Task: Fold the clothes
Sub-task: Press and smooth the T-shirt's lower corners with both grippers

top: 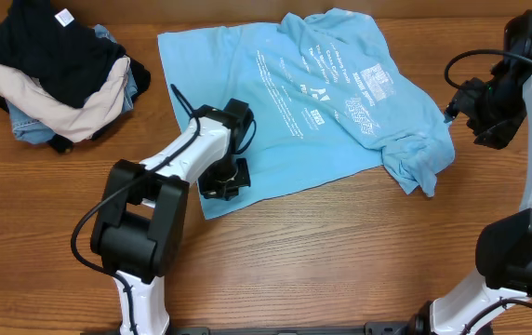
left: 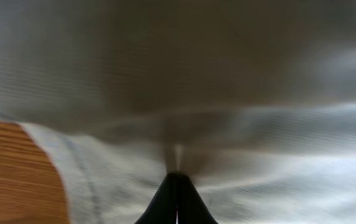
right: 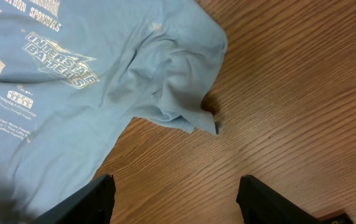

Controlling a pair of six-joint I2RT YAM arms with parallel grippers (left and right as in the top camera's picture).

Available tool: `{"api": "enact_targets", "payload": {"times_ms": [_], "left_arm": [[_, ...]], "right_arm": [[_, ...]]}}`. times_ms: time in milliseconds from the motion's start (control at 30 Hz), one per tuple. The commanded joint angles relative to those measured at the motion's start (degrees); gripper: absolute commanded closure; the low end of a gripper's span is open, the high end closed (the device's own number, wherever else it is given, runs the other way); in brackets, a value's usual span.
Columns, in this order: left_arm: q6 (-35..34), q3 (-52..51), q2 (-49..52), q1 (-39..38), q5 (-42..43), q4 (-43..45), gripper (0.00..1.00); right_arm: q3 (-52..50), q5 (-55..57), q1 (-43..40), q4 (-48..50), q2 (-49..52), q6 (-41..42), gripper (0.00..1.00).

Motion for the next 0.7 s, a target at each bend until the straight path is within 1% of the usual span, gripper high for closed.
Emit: {"api": "enact_targets", "payload": {"times_ms": [0,200,267,367,433,500,633,667], "left_arm": [[-1.29,-3.43,-0.39,2.16,0.83,1.33,0.96],[-1.62,-10.71,-0.39,2.29,2.49,1.01,0.96],[-1.99,-12.81,-0.39,2.29,4.48,0.02,0.96],[-3.02,-13.2,-0.42,2.47,4.33,-0.81,0.96],[-3.78,-13.18,-0.42,3.89,2.25,-3.3,0.96],[-5.22,-13.18,-0.55,7.32,-1.05,-5.4,0.96],[-5.16,-13.16,-3.74,18.49,-1.6,-7.3,0.96],[-4.42,-13.14,-5.25,21.03,-1.66,-7.3,0.96]], "right_arm": [[-0.26,-0.33,1.05,0.31,-1.33,0.04,0.32],[-0.26,-0.31,2.34,0.9,-1.36,0.04,0.32],[-0.26,-0.31,2.36,1.09,-1.36,0.04,0.32],[-0.26,-0.28,2.36,1.31,-1.36,0.04,0.31],[-0.26,-0.24,2.36,1.44,-1.36,0.04,0.31],[-0.26,-0.26,2.36,2.23,-1.36,0.04,0.31],[-0.81,-0.26,2.36,4.57,-1.33,0.04,0.3],[-1.38,-0.28,2.36,5.38,-1.33,0.07,0.28]]}}
